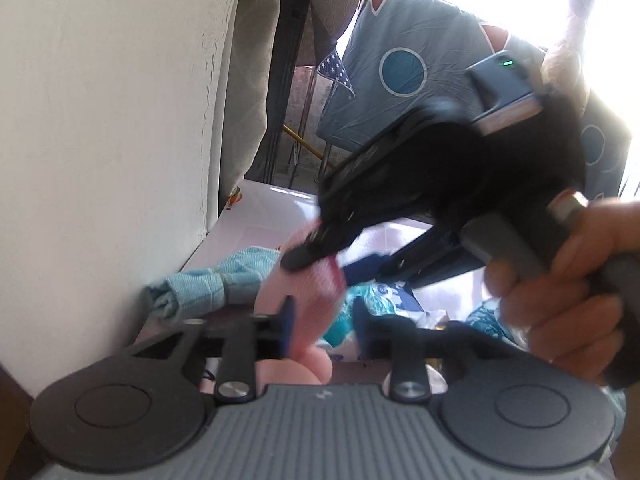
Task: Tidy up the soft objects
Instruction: 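Lift the pink sponge cloth with the right tool toward the cardboard box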
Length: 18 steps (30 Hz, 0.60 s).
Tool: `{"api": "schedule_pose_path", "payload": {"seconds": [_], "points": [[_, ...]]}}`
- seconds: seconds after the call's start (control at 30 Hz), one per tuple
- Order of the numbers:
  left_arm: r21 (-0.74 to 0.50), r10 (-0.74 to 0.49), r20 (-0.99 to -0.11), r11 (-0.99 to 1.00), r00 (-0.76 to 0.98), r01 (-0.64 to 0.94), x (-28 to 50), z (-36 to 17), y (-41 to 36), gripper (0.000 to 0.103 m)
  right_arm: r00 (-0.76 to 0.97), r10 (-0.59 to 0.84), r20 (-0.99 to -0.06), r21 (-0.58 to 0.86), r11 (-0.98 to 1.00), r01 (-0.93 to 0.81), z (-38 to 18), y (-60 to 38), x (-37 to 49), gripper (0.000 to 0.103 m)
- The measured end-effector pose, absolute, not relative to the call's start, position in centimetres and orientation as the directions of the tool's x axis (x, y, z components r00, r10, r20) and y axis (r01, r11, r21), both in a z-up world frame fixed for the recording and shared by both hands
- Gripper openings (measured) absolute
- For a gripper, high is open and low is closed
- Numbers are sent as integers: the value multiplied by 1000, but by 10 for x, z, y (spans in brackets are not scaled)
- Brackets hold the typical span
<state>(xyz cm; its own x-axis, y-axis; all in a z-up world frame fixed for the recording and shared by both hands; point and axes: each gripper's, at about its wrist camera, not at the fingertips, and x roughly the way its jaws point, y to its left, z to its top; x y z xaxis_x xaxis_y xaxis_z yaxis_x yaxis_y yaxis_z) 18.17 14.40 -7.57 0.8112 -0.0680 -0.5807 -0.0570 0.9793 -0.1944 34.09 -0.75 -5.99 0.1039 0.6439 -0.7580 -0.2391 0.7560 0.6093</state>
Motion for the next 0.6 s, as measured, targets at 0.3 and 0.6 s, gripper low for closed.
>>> {"api": "schedule_pose_path", "payload": {"seconds": [0.3, 0.6], "points": [[-181, -65, -578, 982, 814, -50, 168, -62, 131, 46, 149, 728, -669, 702, 685, -196, -14, -60, 320, 29], [-159, -129, -537, 986, 834, 50, 137, -30, 92, 57, 244, 781, -575, 752, 622, -218, 41, -145, 273, 29]]}}
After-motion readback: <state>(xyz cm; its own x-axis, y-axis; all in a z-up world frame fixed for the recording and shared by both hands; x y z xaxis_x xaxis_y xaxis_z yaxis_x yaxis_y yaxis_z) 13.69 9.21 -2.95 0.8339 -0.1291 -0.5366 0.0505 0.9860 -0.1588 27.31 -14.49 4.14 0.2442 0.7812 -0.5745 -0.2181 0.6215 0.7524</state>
